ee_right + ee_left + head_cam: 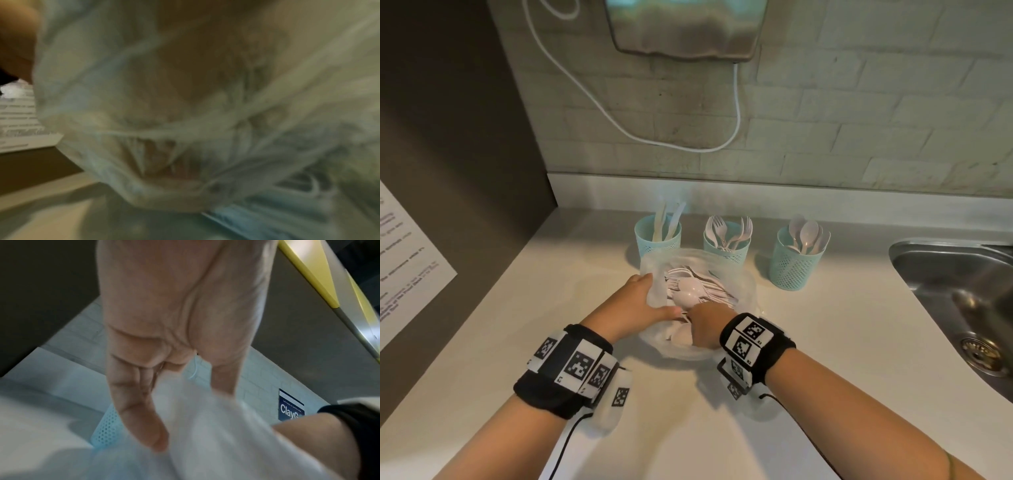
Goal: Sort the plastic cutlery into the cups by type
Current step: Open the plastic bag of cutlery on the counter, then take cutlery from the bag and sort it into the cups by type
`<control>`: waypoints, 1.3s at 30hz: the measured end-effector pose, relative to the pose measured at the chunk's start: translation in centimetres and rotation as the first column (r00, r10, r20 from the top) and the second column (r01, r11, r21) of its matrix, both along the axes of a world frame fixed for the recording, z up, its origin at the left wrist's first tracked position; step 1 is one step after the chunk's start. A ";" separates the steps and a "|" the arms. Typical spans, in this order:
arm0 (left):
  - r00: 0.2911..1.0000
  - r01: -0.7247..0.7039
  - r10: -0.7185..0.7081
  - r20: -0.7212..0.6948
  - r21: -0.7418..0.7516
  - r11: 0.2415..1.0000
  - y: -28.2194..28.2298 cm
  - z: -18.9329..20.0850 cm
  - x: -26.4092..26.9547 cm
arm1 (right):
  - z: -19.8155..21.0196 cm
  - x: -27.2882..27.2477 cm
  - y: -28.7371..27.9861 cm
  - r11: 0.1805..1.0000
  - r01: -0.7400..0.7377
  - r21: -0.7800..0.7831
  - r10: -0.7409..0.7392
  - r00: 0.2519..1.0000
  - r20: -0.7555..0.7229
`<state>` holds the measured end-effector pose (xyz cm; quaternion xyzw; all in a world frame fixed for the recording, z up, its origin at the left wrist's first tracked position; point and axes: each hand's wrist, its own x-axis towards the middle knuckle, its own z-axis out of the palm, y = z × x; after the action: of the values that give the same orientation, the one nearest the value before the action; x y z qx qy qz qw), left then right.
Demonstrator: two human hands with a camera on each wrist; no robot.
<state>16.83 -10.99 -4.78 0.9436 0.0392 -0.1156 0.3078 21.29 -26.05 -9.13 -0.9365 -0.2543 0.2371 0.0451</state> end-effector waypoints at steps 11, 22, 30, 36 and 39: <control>0.998 0.021 -0.006 -0.068 0.222 0.975 1.5 -0.3 -0.1 | 0.2 1.8 -2.1 0.965 0.091 0.244 -0.071 0.993 -0.090; 0.999 0.038 -0.041 0.017 0.149 0.988 1.3 0.2 -0.1 | 2.0 2.5 -4.0 0.773 0.226 0.592 -0.182 0.974 -0.134; 0.942 -0.135 0.110 0.317 0.056 0.989 1.2 1.0 1.1 | 5.1 2.2 -4.9 0.416 0.324 0.850 -0.204 0.944 -0.260; 0.809 0.079 0.170 0.563 -0.389 0.918 -1.5 3.3 2.9 | 6.7 2.9 -5.3 0.069 0.392 0.917 -0.120 0.916 -0.383; 0.861 0.163 0.150 0.486 -0.543 0.824 -3.9 4.7 3.4 | 6.8 3.0 -5.4 -0.005 0.416 0.910 -0.030 0.909 -0.416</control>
<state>20.22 -14.85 -0.10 0.8053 -0.0828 0.1300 0.5726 24.25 -31.43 -2.31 -0.6243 -0.1823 0.1119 0.7513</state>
